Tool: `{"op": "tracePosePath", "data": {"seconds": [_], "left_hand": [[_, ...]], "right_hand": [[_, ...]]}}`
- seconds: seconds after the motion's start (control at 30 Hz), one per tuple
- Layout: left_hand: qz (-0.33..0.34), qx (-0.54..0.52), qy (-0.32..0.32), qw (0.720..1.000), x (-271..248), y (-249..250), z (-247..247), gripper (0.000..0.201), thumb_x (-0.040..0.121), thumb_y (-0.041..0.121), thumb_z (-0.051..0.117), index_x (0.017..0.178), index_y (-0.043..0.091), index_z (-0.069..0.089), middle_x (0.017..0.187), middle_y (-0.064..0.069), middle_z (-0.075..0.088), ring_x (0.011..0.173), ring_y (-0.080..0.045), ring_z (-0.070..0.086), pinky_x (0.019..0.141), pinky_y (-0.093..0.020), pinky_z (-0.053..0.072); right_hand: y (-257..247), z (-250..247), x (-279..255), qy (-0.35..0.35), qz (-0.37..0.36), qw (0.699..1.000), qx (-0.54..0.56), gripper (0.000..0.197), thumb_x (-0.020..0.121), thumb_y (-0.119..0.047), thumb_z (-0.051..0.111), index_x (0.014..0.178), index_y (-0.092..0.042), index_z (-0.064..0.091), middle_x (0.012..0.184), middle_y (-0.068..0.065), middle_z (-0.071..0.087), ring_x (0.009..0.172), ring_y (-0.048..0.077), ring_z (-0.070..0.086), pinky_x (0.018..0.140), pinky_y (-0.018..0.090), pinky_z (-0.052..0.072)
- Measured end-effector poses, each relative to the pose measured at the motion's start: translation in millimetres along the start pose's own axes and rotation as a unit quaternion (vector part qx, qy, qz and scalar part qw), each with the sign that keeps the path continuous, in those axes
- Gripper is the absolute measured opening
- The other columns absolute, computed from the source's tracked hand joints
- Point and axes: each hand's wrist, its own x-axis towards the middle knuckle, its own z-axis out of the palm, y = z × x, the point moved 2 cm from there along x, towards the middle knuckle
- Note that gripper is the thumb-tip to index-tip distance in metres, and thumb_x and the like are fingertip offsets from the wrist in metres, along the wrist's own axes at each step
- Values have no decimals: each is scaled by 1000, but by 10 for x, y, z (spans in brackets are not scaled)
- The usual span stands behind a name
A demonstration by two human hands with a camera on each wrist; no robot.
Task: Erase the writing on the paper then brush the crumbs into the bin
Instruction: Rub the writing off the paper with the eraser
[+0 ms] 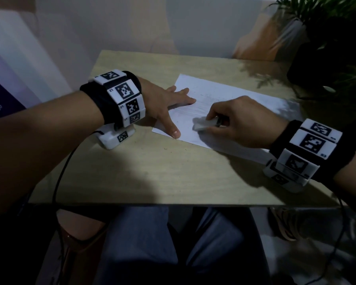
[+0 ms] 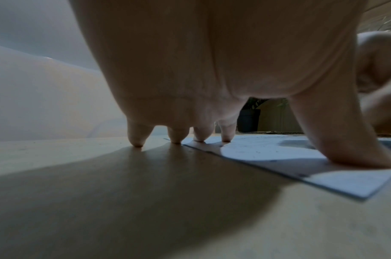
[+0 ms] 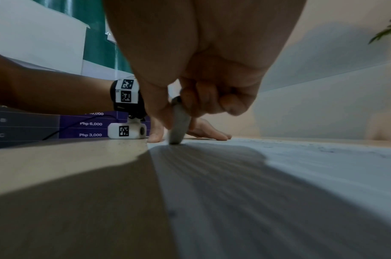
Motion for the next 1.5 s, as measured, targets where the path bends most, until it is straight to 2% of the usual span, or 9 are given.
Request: {"op": "tracePosePath", "data": {"seconds": [0.2, 0.37, 0.5, 0.67, 0.83, 1.0, 1.17, 1.33, 1.5], "left_hand": [[-1, -4, 1, 1000, 9, -2, 0, 117, 71, 69, 77, 157, 56, -2, 161, 33, -22, 150, 0, -21, 126, -48, -4], [2, 0, 0, 1000, 7, -8, 5, 121, 67, 72, 76, 157, 56, -3, 162, 31, -23, 151, 0, -21, 126, -49, -2], [-5, 0, 8, 1000, -28, 64, 8, 113, 75, 68, 72, 159, 52, -3, 163, 27, -23, 152, -3, -20, 126, -47, -4], [-1, -8, 10, 1000, -39, 55, 13, 117, 70, 72, 72, 158, 52, -1, 164, 27, -22, 152, -2, -20, 126, -45, -3], [1, -7, 5, 1000, -25, 53, 9, 120, 66, 72, 73, 158, 52, -1, 164, 28, -22, 151, -1, -21, 127, -47, -3], [2, -9, 5, 1000, -15, 43, 17, 120, 66, 73, 73, 159, 52, -1, 164, 28, -22, 151, -2, -21, 127, -48, -3], [-2, -6, 9, 1000, -19, 47, 10, 115, 73, 69, 75, 158, 52, -1, 163, 29, -22, 151, -1, -20, 126, -46, -3], [2, -11, 10, 1000, -7, 27, 28, 118, 69, 72, 74, 158, 54, 0, 162, 31, -21, 151, 0, -20, 126, -47, -2], [4, -12, 3, 1000, -5, 26, 17, 121, 63, 75, 73, 157, 54, 0, 162, 31, -22, 150, 1, -21, 127, -47, -3]], "right_hand": [[-90, -8, -67, -71, -26, 995, 68, 28, 83, -52, 65, 92, -27, 72, 68, -14, 61, 66, 3, 57, 63, 21, 42], [-26, -56, -24, -13, 1, 999, 47, 52, 75, -67, 48, 91, -23, 72, 74, -9, 66, 69, 10, 59, 69, 34, 49], [-53, 5, -65, -63, -26, 994, 80, 32, 83, -53, 62, 97, -27, 72, 74, -11, 65, 70, 3, 58, 65, 23, 43], [-2, -47, -7, 13, 14, 1000, 23, 64, 70, -72, 39, 93, -22, 72, 76, -7, 66, 69, 14, 58, 70, 38, 50], [-66, -9, -81, -64, -24, 994, 82, 44, 77, -63, 56, 95, -27, 72, 73, -11, 64, 69, 4, 57, 65, 24, 43], [19, -58, -23, 17, 16, 999, 29, 57, 70, -69, 43, 89, -23, 72, 72, -8, 65, 68, 12, 58, 67, 35, 48], [-67, -1, -102, -74, -25, 993, 91, 45, 75, -64, 55, 96, -28, 72, 74, -11, 65, 69, 4, 58, 66, 26, 45], [43, -33, -31, 13, 13, 1000, 10, 58, 72, -72, 44, 92, -25, 72, 75, -9, 65, 70, 13, 59, 66, 33, 46], [-46, 5, -97, -63, -21, 996, 59, 54, 76, -71, 49, 96, -27, 72, 70, -15, 61, 66, 2, 56, 64, 25, 42]]}}
